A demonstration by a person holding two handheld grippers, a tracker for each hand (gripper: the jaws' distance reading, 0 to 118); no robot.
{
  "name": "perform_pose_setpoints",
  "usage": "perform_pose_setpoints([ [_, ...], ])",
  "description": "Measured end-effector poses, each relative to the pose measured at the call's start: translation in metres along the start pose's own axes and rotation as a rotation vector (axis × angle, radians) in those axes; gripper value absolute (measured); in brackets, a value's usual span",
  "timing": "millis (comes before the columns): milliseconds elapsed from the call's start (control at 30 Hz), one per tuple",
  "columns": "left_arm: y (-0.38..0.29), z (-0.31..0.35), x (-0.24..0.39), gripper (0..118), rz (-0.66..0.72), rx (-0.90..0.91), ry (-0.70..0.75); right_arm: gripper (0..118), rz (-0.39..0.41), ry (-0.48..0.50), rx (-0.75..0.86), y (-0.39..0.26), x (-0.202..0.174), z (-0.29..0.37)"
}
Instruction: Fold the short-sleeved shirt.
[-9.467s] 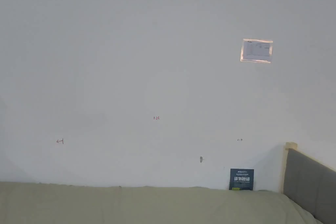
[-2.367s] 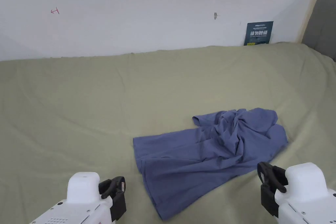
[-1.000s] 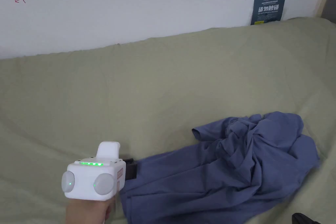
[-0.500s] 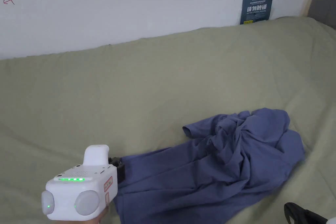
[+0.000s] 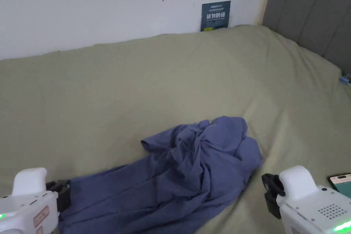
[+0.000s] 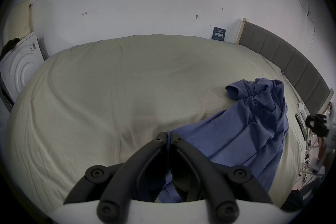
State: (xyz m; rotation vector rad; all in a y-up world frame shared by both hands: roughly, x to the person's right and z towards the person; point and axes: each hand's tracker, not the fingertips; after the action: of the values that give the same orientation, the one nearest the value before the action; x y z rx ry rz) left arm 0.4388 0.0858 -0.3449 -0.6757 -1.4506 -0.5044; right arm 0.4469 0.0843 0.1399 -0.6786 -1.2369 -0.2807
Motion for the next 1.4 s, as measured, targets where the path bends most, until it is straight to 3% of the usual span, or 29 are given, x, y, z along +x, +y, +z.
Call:
perform_pose_setpoints([
  [67, 0.003, 0.003, 0.000, 0, 0.004, 0.004, -0.006, 14, -0.015, 0.000, -0.037, 0.009, 0.022, -0.025],
  [100, 0.004, 0.004, 0.001, 0, 0.004, 0.005, -0.006, 29, -0.021, 0.003, -0.046, 0.013, 0.032, -0.036],
  [133, 0.005, 0.005, 0.003, 0, 0.005, 0.006, -0.007, 61, -0.031, 0.000, -0.052, 0.018, 0.041, -0.047],
  [167, 0.006, 0.004, 0.000, 0, 0.009, 0.006, -0.010, 87, -0.041, 0.003, -0.065, 0.023, 0.048, -0.058],
  [200, 0.007, 0.004, 0.000, 0, 0.009, 0.006, -0.012, 107, -0.053, 0.014, -0.078, 0.028, 0.055, -0.068],
  [233, 0.007, 0.004, 0.002, 0, 0.009, 0.005, -0.012, 116, -0.079, 0.034, -0.089, 0.032, 0.062, -0.079],
  [367, 0.008, -0.002, -0.006, 0, 0.002, -0.001, -0.008, 116, -0.146, 0.044, -0.117, 0.052, 0.078, -0.112],
  [467, 0.009, -0.002, -0.003, 0, 0.010, -0.008, -0.004, 116, -0.129, 0.072, -0.148, 0.062, 0.081, -0.131],
  [567, 0.010, -0.004, -0.004, 0, 0.022, -0.016, -0.005, 113, -0.032, 0.070, -0.203, 0.066, 0.082, -0.149],
  [600, 0.010, -0.005, -0.003, 0, 0.021, -0.016, -0.004, 102, -0.025, 0.080, -0.230, 0.066, 0.083, -0.154],
  [667, 0.010, -0.006, -0.001, 0, 0.011, -0.019, -0.001, 27, -0.040, 0.127, -0.301, 0.062, 0.088, -0.161],
  [700, 0.009, -0.007, -0.003, 0, 0.006, -0.020, 0.001, 4, -0.027, 0.130, -0.311, 0.060, 0.088, -0.161],
  [800, 0.008, -0.010, -0.004, 0, 0.005, -0.029, 0.003, 3, -0.023, 0.173, -0.301, 0.050, 0.086, -0.152],
  [867, 0.007, -0.012, -0.007, 0, 0.010, -0.037, 0.007, 2, -0.084, 0.241, -0.297, 0.048, 0.089, -0.146],
  [933, 0.008, -0.012, -0.008, 0, 0.023, -0.044, 0.005, 2, -0.076, 0.212, -0.264, 0.051, 0.087, -0.134],
  [1133, 0.026, 0.018, -0.021, 0, 0.045, -0.004, -0.002, 2, -0.165, 0.233, -0.112, 0.093, 0.096, -0.080],
  [1400, 0.087, 0.104, -0.051, 0, 0.110, 0.199, 0.007, 2, -0.149, 0.211, 0.066, 0.191, 0.089, 0.017],
])
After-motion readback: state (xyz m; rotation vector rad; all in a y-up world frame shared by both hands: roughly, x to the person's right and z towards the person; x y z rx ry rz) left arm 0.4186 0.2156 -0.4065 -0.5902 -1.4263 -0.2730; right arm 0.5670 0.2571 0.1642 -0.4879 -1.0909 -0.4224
